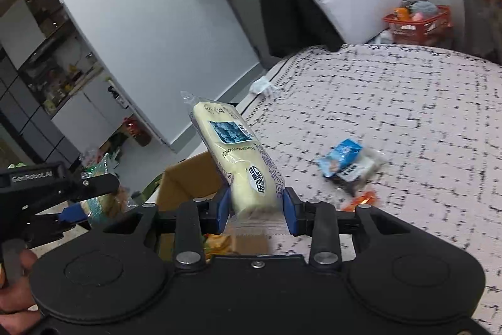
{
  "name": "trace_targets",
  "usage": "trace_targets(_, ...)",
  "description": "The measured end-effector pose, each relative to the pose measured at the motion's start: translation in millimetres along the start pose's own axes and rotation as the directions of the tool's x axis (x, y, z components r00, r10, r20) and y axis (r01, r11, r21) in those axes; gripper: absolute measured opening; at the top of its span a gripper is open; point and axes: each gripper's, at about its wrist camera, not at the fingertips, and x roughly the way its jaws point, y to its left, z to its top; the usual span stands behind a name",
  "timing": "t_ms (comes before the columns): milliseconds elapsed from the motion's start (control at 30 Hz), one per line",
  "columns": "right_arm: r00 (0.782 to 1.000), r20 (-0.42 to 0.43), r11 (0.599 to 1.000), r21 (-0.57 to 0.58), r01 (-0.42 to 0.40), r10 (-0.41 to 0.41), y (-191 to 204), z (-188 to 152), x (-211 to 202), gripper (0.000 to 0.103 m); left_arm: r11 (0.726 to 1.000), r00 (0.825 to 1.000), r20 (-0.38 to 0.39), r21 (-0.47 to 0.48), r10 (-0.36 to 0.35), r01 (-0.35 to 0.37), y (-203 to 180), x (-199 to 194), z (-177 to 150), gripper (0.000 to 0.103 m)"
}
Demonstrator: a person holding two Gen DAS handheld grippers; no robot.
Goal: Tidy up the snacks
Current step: 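Carry the round pastry and yellow bread roll with both grippers over the box, then open both grippers releasing the pastry and bread roll into the box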
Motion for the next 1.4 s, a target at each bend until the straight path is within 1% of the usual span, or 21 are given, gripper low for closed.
trace_targets(167, 1.0, -0.015, 1.0, -0.006, -0.026, 0.026, 17, -3, 14, 0.035, 0.999, 1.0, 0.0, -0.023, 0.025, -0.025, 19, 10, 11, 0.043)
trace_targets(333, 0.999, -0.034, 0.999, 0.003, -0.033, 0.033, 28, -8, 31, 0.035, 0.999, 0.999, -0.01, -0.039, 0.037, -0.038, 31, 22, 19, 0.043)
trace_targets(467, 0.998, -0.055, 1.0, 0.001, -0.022, 0.022, 34, -11, 47, 0.035, 0.998, 0.999, -0.028, -0.054, 0.043, -0.045, 37, 35, 21, 0.043)
trace_targets(600, 0.997, -0.073, 1.0, 0.006, -0.013, 0.013, 35, -14, 61, 0.035, 0.997, 0.998, -0.047, -0.063, 0.047, -0.05, 40, 49, 22, 0.043)
trace_targets(933, 0.996, -0.085, 1.0, 0.003, -0.003, 0.003, 37, -18, 81, 0.035, 0.996, 0.995, -0.093, -0.07, 0.047, -0.054, 35, 81, 19, 0.043)
trace_targets(967, 0.997, -0.083, 1.0, -0.001, 0.0, 0.0, 38, -18, 82, 0.035, 0.996, 0.994, -0.098, -0.075, 0.05, -0.058, 36, 83, 18, 0.044)
trace_targets(1000, 0.997, -0.08, 1.0, -0.006, 0.003, -0.003, 38, -18, 83, 0.035, 0.995, 0.994, -0.101, -0.083, 0.052, -0.06, 37, 84, 18, 0.047)
trace_targets(1133, 0.997, -0.076, 1.0, -0.012, 0.009, -0.01, 40, -15, 86, 0.035, 0.991, 0.994, -0.103, -0.117, 0.045, -0.057, 42, 84, 15, 0.054)
trace_targets(1267, 0.998, -0.068, 1.0, -0.017, 0.017, -0.018, 41, -12, 90, 0.036, 0.991, 0.993, -0.102, -0.108, 0.065, -0.076, 41, 78, 10, 0.058)
trace_targets(1333, 0.998, -0.059, 1.0, -0.019, 0.011, -0.012, 41, -11, 90, 0.039, 0.991, 0.992, -0.101, -0.108, 0.071, -0.082, 41, 74, 9, 0.059)
trace_targets(1400, 0.999, -0.046, 1.0, -0.027, 0.001, -0.002, 42, -10, 86, 0.041, 0.991, 0.992, -0.096, -0.099, 0.082, -0.092, 41, 70, 8, 0.064)
